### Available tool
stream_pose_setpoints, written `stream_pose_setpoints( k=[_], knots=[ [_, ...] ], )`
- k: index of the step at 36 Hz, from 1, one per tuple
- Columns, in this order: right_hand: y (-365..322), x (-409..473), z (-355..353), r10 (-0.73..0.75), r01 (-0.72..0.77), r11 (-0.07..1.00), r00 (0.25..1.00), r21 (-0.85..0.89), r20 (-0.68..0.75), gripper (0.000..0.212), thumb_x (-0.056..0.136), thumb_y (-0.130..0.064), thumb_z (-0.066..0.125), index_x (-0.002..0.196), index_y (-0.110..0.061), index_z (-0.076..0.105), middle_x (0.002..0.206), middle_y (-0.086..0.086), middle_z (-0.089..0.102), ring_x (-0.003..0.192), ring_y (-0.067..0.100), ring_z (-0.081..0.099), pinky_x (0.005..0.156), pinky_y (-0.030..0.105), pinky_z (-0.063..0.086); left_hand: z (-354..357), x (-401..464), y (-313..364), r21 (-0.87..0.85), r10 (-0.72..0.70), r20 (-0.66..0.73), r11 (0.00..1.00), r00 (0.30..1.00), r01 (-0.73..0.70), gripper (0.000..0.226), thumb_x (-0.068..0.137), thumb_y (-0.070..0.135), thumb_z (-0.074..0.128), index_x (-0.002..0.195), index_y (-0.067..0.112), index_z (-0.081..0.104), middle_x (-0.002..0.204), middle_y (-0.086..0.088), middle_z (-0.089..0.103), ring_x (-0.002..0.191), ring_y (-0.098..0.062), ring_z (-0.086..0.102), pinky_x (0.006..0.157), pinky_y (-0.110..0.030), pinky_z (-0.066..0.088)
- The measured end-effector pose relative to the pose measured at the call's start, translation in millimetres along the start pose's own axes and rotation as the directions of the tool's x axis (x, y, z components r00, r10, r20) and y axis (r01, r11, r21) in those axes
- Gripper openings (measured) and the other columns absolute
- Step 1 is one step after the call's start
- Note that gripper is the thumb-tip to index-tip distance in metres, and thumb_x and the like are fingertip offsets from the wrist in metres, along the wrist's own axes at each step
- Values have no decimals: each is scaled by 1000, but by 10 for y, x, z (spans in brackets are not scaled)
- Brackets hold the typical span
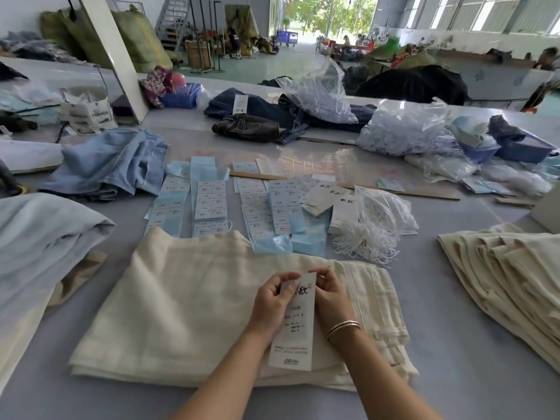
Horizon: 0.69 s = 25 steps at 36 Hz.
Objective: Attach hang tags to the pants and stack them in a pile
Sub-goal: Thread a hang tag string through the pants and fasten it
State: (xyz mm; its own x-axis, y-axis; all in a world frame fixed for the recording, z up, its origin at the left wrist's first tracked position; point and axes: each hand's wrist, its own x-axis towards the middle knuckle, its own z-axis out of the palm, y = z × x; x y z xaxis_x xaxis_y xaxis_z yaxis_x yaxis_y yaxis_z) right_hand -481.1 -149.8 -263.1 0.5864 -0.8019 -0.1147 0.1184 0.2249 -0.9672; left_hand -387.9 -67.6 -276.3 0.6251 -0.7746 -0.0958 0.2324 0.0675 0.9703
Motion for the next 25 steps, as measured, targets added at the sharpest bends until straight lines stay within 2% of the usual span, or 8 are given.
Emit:
stream_pose_setpoints(
  k=[3, 6, 11, 16, 21, 25],
  knots=[
    [-2, -27, 12, -35, 33, 997, 999, -70, -18, 18, 84, 4, 63, 91, -9, 53, 76, 10, 71, 62, 20, 65, 54, 28, 54, 9, 1, 3, 22, 10, -26, 1000, 1000, -10, 15, 92, 15, 63, 90, 26, 73, 83, -1, 74, 70, -11, 68, 60, -23, 53],
    [6, -56, 15, -39, 35, 995, 999, -88, -36, 18, 85, 3, 62, 93, -11, 53, 76, 10, 71, 62, 23, 64, 55, 32, 53, 19, -12, 4, 37, 9, -30, 999, 1000, -8, 16, 92, 17, 63, 89, 29, 74, 86, -4, 74, 73, -16, 69, 63, -28, 55],
    [0, -75, 15, 0, -3, 999, 997, -45, -74, 24, 85, 5, 60, 96, -15, 53, 73, 8, 68, 60, 24, 61, 56, 35, 50, 37, -26, -6, 93, 55, -20, 994, 998, -53, 12, 91, 14, 63, 92, 23, 72, 92, -7, 73, 80, -20, 70, 69, -30, 57],
    [-15, -85, 24, -17, 15, 1000, 996, -22, -90, 26, 85, 9, 57, 96, -14, 49, 68, 7, 65, 55, 20, 57, 51, 31, 49, 55, -50, -13, 116, 80, -29, 990, 996, -77, 11, 92, 12, 62, 95, 18, 71, 95, -8, 71, 83, -20, 70, 70, -30, 57],
    [2, -55, -7, -46, 41, 998, 992, -42, -114, 28, 86, 10, 53, 94, -16, 49, 66, 5, 65, 53, 17, 55, 52, 29, 47, 62, -58, -9, 77, 58, -34, 995, 998, -55, 11, 91, 10, 63, 96, 17, 70, 97, -9, 71, 87, -27, 69, 77, -40, 58],
    [20, -36, -28, -46, 39, 996, 995, -85, -92, 25, 87, 5, 57, 94, -18, 52, 67, 5, 68, 55, 19, 59, 53, 30, 49, 65, -59, 6, 83, 50, -57, 996, 997, -45, 10, 91, 11, 63, 97, 16, 70, 96, -8, 72, 87, -27, 70, 78, -41, 58]
  ],
)
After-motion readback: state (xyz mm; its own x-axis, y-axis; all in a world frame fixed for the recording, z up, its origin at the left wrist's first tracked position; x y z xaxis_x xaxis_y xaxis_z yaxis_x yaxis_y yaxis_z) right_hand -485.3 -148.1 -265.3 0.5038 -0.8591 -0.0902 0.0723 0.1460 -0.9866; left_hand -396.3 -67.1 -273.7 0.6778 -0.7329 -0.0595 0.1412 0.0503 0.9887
